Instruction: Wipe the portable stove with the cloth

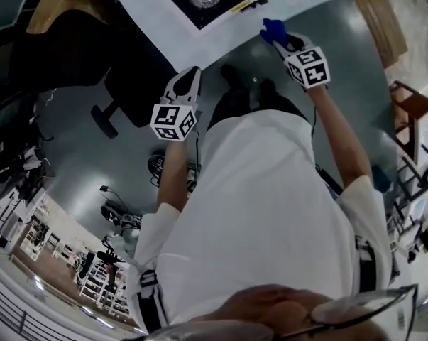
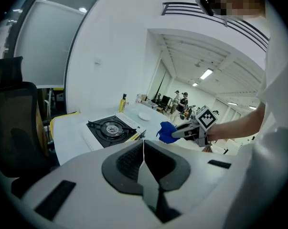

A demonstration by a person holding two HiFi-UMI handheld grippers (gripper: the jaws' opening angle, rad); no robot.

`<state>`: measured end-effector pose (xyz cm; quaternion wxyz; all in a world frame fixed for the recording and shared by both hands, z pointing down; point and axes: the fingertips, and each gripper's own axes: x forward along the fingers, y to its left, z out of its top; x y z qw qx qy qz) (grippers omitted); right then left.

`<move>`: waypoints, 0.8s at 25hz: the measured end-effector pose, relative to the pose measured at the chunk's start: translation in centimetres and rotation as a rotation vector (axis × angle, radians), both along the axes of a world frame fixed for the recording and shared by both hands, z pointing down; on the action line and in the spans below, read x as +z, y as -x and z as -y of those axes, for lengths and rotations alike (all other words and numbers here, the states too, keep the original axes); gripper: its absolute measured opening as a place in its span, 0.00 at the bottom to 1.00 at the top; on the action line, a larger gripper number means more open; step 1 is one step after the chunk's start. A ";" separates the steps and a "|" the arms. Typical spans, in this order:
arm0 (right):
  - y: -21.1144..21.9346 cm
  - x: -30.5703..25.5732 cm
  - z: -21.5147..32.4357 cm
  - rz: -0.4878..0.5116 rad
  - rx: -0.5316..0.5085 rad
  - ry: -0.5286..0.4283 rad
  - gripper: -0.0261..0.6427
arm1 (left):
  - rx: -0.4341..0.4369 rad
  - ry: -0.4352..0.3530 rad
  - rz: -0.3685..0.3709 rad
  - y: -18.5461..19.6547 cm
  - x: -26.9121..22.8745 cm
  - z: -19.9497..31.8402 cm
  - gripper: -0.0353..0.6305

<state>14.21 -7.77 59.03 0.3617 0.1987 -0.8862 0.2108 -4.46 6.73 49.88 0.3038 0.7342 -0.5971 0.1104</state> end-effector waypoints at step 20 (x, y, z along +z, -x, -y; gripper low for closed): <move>5.3 13.4 3.1 -0.262 0.075 0.177 0.24 | 0.120 0.108 -0.052 3.2 4.8 2.3 0.11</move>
